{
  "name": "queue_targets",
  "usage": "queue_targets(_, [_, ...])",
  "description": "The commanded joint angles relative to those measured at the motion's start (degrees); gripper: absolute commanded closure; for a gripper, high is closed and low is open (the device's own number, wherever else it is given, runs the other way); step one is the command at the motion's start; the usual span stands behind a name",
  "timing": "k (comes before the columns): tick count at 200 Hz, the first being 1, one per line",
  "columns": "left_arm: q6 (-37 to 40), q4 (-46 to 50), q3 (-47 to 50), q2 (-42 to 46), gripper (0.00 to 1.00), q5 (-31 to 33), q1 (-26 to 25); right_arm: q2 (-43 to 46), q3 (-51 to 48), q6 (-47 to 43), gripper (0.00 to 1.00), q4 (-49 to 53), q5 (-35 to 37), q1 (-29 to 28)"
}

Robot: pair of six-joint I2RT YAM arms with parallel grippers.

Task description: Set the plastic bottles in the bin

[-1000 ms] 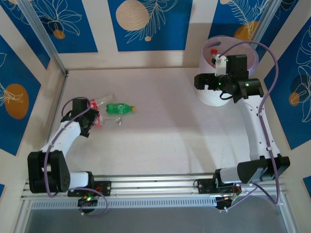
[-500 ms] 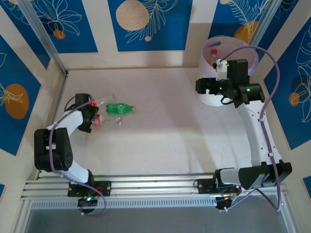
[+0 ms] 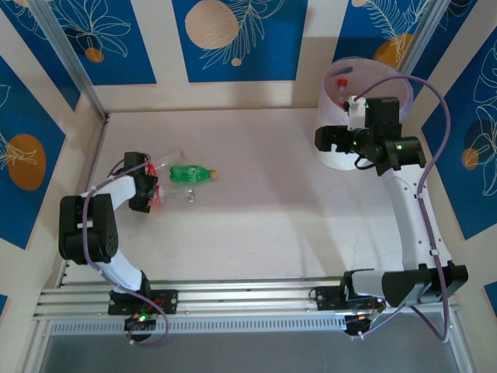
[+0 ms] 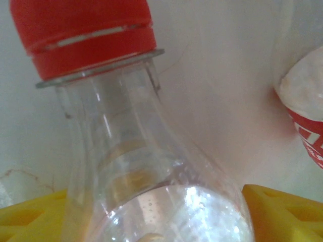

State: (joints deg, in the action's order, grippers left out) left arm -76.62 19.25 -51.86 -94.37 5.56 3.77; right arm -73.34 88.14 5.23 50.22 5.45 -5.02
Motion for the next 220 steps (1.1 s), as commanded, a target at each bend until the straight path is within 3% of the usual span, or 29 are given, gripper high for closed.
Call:
queue_targets(1, [-2.9, -0.7, 0.9, -1.4, 0.26, -1.4, 0.9, 2.1, -0.7, 0.8, 0.04, 0.1, 0.4, 0.4])
queue_targets(38, [-2.6, -0.6, 1.7, 0.2, 0.35, -1.5, 0.9, 2.5, -0.7, 1.0, 0.04, 0.6, 0.1, 0.5])
queue_targets(91, [-1.3, 0.8, 3.3, 4.9, 0.40, -1.2, 0.9, 3.2, -0.9, 1.4, 0.04, 1.3, -0.7, 0.7])
queue_targets(122, [3.1, 1.7, 4.0, 10.1, 0.41, -3.2, 0.8, 3.9, -0.3, 2.0, 0.04, 2.4, -2.7, 0.8])
queue_targets(158, [9.0, 3.4, 6.0, 17.1, 0.53, -5.1, 0.4, 5.5, -0.9, 2.3, 0.04, 3.0, -5.5, 0.7])
queue_targets(190, [11.8, 4.6, 7.8, 22.5, 0.61, -5.8, -1.9, 6.3, -1.6, 3.1, 0.04, 3.1, -9.7, -0.2])
queue_targets(220, [14.5, 1.7, 8.1, 25.2, 0.69, -6.9, -7.3, 6.2, -1.9, 4.0, 0.06, 2.8, -12.7, -3.7])
